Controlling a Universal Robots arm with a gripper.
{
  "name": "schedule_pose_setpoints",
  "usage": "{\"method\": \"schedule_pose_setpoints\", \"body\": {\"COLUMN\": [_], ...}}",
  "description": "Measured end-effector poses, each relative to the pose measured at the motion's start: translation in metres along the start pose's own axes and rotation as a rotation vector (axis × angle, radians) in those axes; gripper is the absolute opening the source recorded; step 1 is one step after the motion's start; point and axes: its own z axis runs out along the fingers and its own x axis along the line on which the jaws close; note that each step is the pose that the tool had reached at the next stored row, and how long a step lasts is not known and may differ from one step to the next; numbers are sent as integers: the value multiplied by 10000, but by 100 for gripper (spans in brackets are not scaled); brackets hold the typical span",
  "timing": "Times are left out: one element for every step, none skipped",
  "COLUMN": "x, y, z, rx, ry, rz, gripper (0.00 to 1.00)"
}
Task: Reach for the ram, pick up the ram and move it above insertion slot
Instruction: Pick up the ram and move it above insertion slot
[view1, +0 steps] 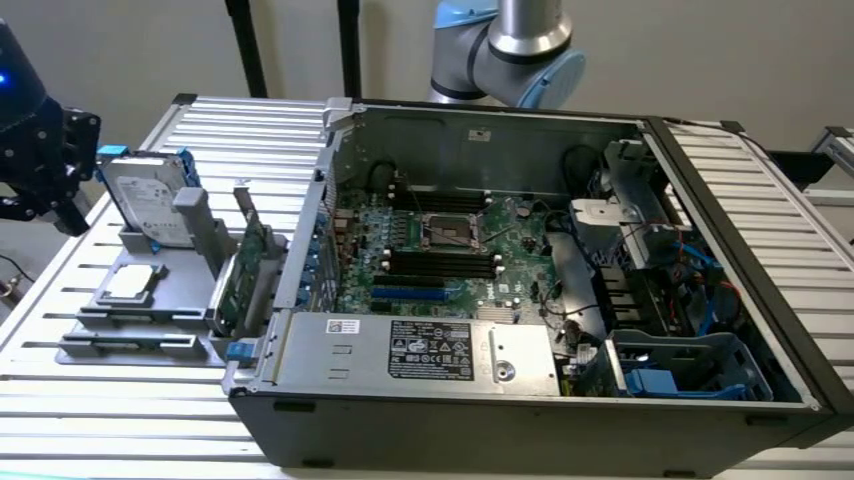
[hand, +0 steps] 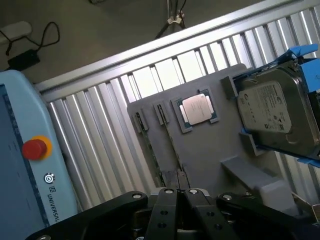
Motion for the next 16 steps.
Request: {"method": "schedule_pose_setpoints", "body": {"x": [0, 0, 0, 0, -1, 0, 0, 0, 0, 0, 0, 0, 0, 0, 0, 0], "y": [0, 0, 0, 0, -1, 0, -1, -1, -1, -1, -1, -1, -1, -1, -1, -1], "z": [1, 2, 3, 6, 8, 11, 14, 17, 19, 21, 22, 23, 23, 24, 24, 24], "rx": [0, -1, -1, 0, 2, 5, 9, 13, 17, 20, 23, 24, 24, 25, 24, 25], "ry": [8, 15, 21, 29, 35, 41, 47, 53, 59, 64, 67, 71, 75, 77, 77, 78], "rz": [-187, -364, -545, -730, -910, -1089, -1269, -1461, -1644, -1813, -1966, -2084, -2166, -2220, -2252, -2270], "gripper": [10, 10, 10, 10, 10, 10, 10, 10, 10, 10, 10, 10, 10, 10, 10, 12]}}
